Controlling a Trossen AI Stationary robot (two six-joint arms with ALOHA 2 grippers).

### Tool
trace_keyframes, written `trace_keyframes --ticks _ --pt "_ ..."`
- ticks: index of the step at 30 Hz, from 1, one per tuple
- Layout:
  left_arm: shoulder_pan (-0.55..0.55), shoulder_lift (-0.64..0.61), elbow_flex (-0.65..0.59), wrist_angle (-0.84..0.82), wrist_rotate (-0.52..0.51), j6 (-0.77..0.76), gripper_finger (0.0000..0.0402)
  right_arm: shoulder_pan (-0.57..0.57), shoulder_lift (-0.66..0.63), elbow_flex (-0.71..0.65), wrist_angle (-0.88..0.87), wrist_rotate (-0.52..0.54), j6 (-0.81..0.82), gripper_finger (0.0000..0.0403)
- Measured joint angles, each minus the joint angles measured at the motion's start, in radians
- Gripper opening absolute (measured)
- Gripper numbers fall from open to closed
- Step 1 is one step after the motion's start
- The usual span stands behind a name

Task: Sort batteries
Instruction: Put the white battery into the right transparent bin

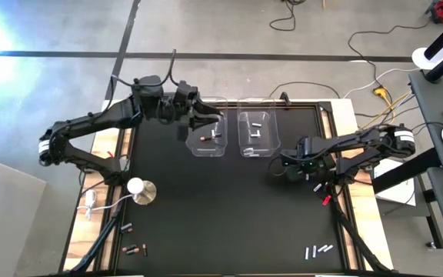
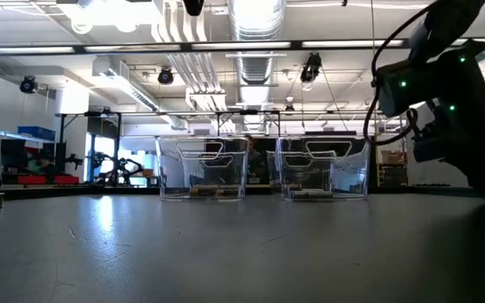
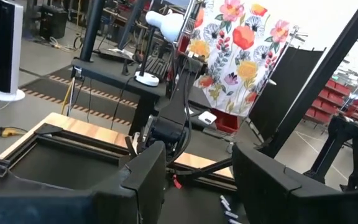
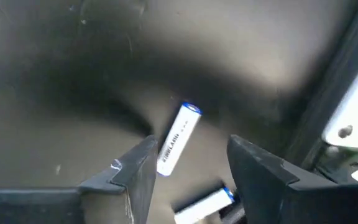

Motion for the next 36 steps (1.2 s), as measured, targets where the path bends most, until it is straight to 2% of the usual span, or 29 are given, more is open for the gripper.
trace_keyframes --ticks 7,20,25,29,36 --pt "0.0 -0.006 0.0 -0.012 0.015 0.023 0.0165 0.0 0.011 -0.068 0.133 -0.063 0.0 0.0156" --pt "0.0 -0.061 0.0 -0.1 0.021 0.058 0.0165 0.0 0.021 -0.065 0.165 -0.071 -0.029 0.0044" --pt "0.0 -0.09 0.0 -0.103 0.048 0.088 0.0165 0.0 0.02 -0.059 0.157 -0.07 -0.07 0.0028" --pt "0.0 -0.14 0.0 -0.113 0.079 0.134 0.0165 0.014 0.008 0.009 0.091 -0.034 -0.071 0.0028" --pt "0.002 -0.241 0.0 -0.193 0.07 0.244 0.0165 0.024 -0.008 0.31 -0.232 0.08 -0.048 0.0028"
